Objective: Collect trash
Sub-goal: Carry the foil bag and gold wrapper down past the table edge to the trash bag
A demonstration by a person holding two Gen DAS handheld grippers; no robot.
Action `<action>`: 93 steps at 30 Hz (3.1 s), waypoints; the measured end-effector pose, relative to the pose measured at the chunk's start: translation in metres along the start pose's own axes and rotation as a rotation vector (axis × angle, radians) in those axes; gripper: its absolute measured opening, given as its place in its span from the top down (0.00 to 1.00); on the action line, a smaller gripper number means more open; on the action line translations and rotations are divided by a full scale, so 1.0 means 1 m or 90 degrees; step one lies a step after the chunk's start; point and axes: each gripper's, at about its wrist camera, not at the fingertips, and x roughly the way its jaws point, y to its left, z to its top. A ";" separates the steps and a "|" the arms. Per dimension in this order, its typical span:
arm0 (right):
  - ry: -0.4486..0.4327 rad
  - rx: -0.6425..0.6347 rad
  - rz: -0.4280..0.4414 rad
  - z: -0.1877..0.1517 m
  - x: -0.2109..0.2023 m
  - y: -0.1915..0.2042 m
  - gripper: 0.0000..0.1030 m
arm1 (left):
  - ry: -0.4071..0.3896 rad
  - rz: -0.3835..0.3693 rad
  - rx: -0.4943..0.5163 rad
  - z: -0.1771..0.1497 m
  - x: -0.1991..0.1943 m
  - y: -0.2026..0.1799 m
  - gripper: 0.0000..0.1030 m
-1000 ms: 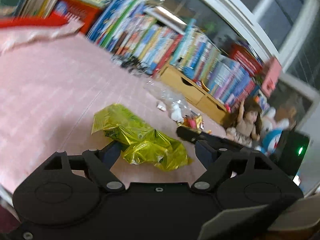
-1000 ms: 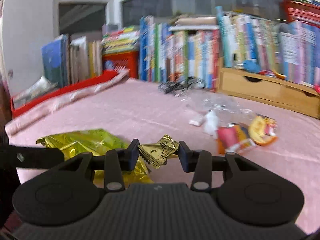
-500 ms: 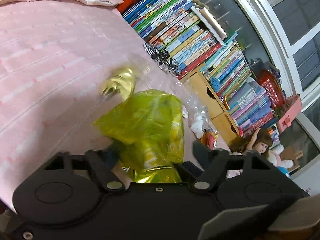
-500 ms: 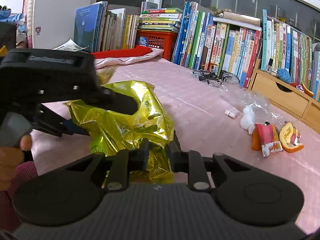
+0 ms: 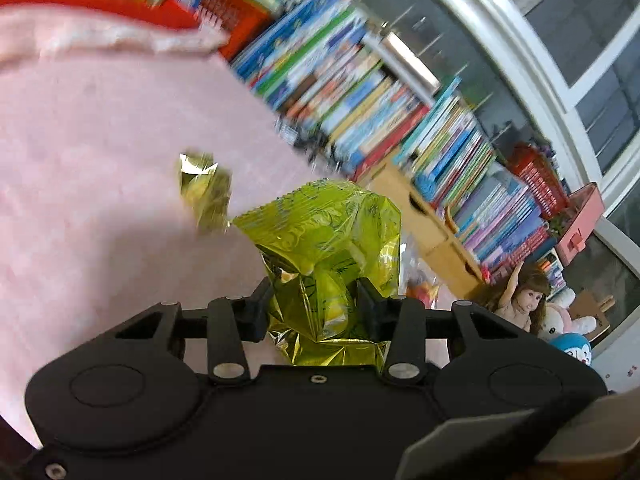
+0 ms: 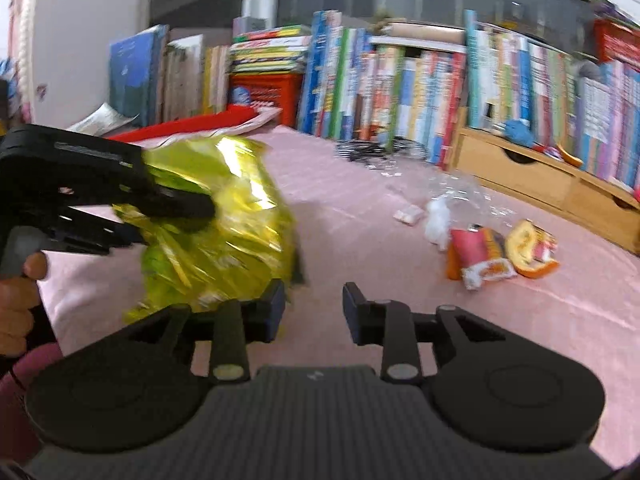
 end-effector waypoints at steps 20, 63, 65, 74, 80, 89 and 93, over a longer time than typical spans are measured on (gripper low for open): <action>0.006 0.021 -0.003 -0.008 0.003 0.003 0.39 | -0.183 0.289 0.123 0.035 0.017 -0.009 0.60; 0.013 0.039 0.040 -0.036 -0.037 0.008 0.33 | 0.003 0.013 0.256 -0.009 -0.009 -0.042 0.61; 0.018 0.042 0.030 -0.039 -0.039 0.010 0.33 | 0.004 0.015 0.253 -0.012 -0.014 -0.041 0.61; 0.010 0.036 0.034 -0.047 -0.042 0.020 0.64 | 0.011 0.002 0.288 -0.025 -0.032 -0.050 0.61; -0.011 0.034 0.032 -0.046 -0.063 0.023 0.64 | 0.015 -0.019 0.305 -0.034 -0.051 -0.057 0.61; -0.032 0.042 0.032 -0.058 -0.114 0.036 0.64 | 0.034 -0.066 0.326 -0.053 -0.107 -0.061 0.61; -0.026 0.058 0.027 -0.072 -0.137 0.045 0.64 | 0.051 -0.079 0.347 -0.066 -0.136 -0.060 0.61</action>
